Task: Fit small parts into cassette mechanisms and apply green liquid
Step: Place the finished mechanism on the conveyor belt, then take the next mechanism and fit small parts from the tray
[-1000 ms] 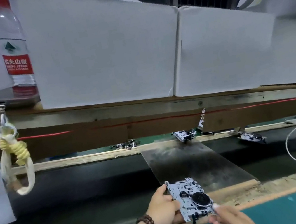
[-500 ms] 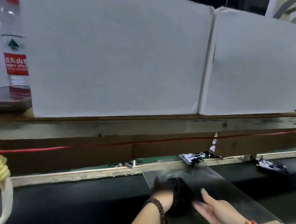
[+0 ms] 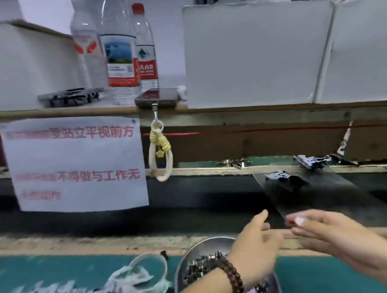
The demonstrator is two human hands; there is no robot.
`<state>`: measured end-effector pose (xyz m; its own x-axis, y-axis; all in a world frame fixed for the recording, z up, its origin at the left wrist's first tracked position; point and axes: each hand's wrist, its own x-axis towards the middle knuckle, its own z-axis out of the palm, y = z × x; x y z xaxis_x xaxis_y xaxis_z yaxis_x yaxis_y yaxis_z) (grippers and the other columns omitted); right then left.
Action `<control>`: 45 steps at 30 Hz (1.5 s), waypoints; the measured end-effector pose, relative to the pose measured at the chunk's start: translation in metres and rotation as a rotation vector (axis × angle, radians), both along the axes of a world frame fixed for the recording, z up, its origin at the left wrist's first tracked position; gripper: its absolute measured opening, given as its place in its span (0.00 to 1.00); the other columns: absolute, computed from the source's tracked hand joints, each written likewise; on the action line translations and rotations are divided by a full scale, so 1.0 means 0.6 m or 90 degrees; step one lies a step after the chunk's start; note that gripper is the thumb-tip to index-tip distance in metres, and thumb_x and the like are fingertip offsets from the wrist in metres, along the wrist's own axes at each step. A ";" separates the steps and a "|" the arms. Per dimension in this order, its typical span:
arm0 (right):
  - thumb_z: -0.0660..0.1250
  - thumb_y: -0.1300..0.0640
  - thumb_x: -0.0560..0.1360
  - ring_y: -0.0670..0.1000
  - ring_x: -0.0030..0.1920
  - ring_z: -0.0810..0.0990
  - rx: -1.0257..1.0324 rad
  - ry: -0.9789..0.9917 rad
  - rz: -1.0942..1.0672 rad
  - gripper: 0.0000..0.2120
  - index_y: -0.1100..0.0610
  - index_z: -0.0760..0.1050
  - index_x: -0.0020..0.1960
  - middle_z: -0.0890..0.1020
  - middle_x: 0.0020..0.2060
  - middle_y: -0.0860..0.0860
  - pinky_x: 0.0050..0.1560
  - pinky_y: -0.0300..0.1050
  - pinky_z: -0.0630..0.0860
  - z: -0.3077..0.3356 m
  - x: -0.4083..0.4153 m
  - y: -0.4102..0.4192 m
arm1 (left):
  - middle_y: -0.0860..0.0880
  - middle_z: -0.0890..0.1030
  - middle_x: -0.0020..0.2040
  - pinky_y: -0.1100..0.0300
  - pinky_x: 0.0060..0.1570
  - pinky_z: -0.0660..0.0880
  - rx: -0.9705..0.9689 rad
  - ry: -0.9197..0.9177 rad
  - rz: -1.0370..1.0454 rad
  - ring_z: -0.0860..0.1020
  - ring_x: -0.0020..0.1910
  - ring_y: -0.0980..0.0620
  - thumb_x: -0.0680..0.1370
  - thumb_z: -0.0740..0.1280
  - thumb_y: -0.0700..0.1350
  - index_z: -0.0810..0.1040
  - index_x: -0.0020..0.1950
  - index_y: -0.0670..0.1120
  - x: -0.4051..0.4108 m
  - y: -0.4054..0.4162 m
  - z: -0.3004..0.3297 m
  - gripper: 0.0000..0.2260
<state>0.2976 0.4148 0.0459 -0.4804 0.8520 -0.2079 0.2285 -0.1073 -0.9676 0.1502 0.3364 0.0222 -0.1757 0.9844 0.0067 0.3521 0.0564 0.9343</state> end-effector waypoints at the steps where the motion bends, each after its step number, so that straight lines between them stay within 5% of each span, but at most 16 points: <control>1: 0.64 0.60 0.76 0.47 0.55 0.79 0.030 -0.012 0.031 0.07 0.57 0.79 0.51 0.83 0.52 0.51 0.53 0.43 0.75 0.014 -0.002 -0.035 | 0.53 0.69 0.67 0.66 0.55 0.68 0.007 0.039 -0.013 0.73 0.55 0.59 0.80 0.58 0.49 0.56 0.75 0.52 0.003 -0.045 0.001 0.24; 4: 0.63 0.59 0.77 0.45 0.54 0.79 0.110 -0.039 0.119 0.07 0.55 0.79 0.51 0.83 0.50 0.49 0.46 0.36 0.77 0.042 -0.020 -0.137 | 0.52 0.65 0.72 0.65 0.66 0.61 0.034 0.181 0.008 0.65 0.68 0.57 0.80 0.58 0.49 0.56 0.75 0.51 -0.007 -0.156 0.008 0.24; 11: 0.64 0.56 0.77 0.42 0.44 0.76 0.308 -0.170 0.237 0.07 0.54 0.79 0.53 0.79 0.42 0.43 0.51 0.39 0.73 0.016 -0.095 -0.283 | 0.48 0.66 0.72 0.64 0.66 0.58 -0.001 0.365 0.109 0.64 0.70 0.51 0.79 0.61 0.49 0.59 0.74 0.47 -0.093 -0.292 0.018 0.25; 14: 0.63 0.55 0.77 0.45 0.49 0.76 0.332 -0.221 0.259 0.10 0.55 0.78 0.56 0.80 0.48 0.46 0.56 0.43 0.73 -0.005 -0.128 -0.297 | 0.46 0.62 0.73 0.53 0.70 0.58 -0.109 0.560 0.106 0.61 0.71 0.47 0.76 0.63 0.54 0.57 0.74 0.49 -0.141 -0.316 0.000 0.29; 17: 0.63 0.54 0.77 0.43 0.44 0.76 0.335 -0.258 0.267 0.11 0.55 0.78 0.57 0.79 0.44 0.45 0.50 0.38 0.70 -0.030 -0.167 -0.306 | 0.47 0.53 0.76 0.41 0.71 0.53 -0.306 0.662 0.115 0.53 0.74 0.43 0.72 0.65 0.63 0.49 0.76 0.52 -0.194 -0.330 -0.014 0.40; 21: 0.62 0.56 0.77 0.48 0.49 0.75 0.243 -0.239 0.271 0.12 0.58 0.75 0.59 0.76 0.47 0.49 0.57 0.50 0.76 -0.066 -0.225 -0.316 | 0.46 0.46 0.77 0.37 0.71 0.48 -0.463 0.705 0.089 0.49 0.75 0.40 0.67 0.68 0.67 0.40 0.76 0.52 -0.244 -0.335 -0.023 0.50; 26: 0.60 0.56 0.77 0.52 0.56 0.78 0.158 -0.219 0.260 0.17 0.58 0.70 0.65 0.76 0.55 0.53 0.59 0.52 0.76 -0.095 -0.304 -0.328 | 0.44 0.46 0.77 0.35 0.69 0.48 -0.547 0.779 0.045 0.51 0.75 0.41 0.66 0.70 0.66 0.36 0.76 0.51 -0.274 -0.325 -0.029 0.53; 31: 0.60 0.58 0.76 0.52 0.44 0.75 0.146 -0.227 0.230 0.07 0.57 0.74 0.41 0.75 0.37 0.50 0.56 0.54 0.76 -0.126 -0.353 -0.339 | 0.44 0.57 0.75 0.34 0.68 0.47 -0.535 0.845 0.030 0.57 0.74 0.43 0.70 0.64 0.67 0.42 0.77 0.45 -0.292 -0.321 -0.052 0.47; 36: 0.65 0.56 0.75 0.50 0.42 0.77 0.002 -0.132 0.177 0.05 0.57 0.70 0.49 0.76 0.42 0.52 0.40 0.39 0.78 -0.134 -0.364 -0.341 | 0.42 0.61 0.73 0.32 0.67 0.47 -0.479 0.825 0.020 0.61 0.71 0.42 0.76 0.62 0.58 0.48 0.76 0.42 -0.295 -0.325 -0.066 0.37; 41: 0.67 0.60 0.74 0.52 0.35 0.75 0.026 -0.106 0.196 0.13 0.57 0.72 0.32 0.76 0.30 0.53 0.47 0.51 0.75 -0.125 -0.370 -0.344 | 0.42 0.69 0.66 0.31 0.67 0.47 -0.440 0.784 0.014 0.69 0.65 0.41 0.76 0.62 0.43 0.60 0.70 0.40 -0.290 -0.334 -0.043 0.24; 45: 0.64 0.65 0.76 0.52 0.32 0.76 -0.053 -0.040 0.191 0.13 0.61 0.73 0.33 0.76 0.30 0.56 0.48 0.52 0.76 -0.117 -0.378 -0.342 | 0.42 0.70 0.64 0.31 0.68 0.46 -0.414 0.719 0.027 0.70 0.64 0.42 0.75 0.63 0.39 0.63 0.67 0.39 -0.292 -0.344 -0.027 0.21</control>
<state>0.0709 0.2094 -0.0246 -0.6921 0.6527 -0.3083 0.3212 -0.1040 -0.9413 -0.0252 0.1298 0.0061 -0.4165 0.8574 -0.3022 0.9072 0.4135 -0.0772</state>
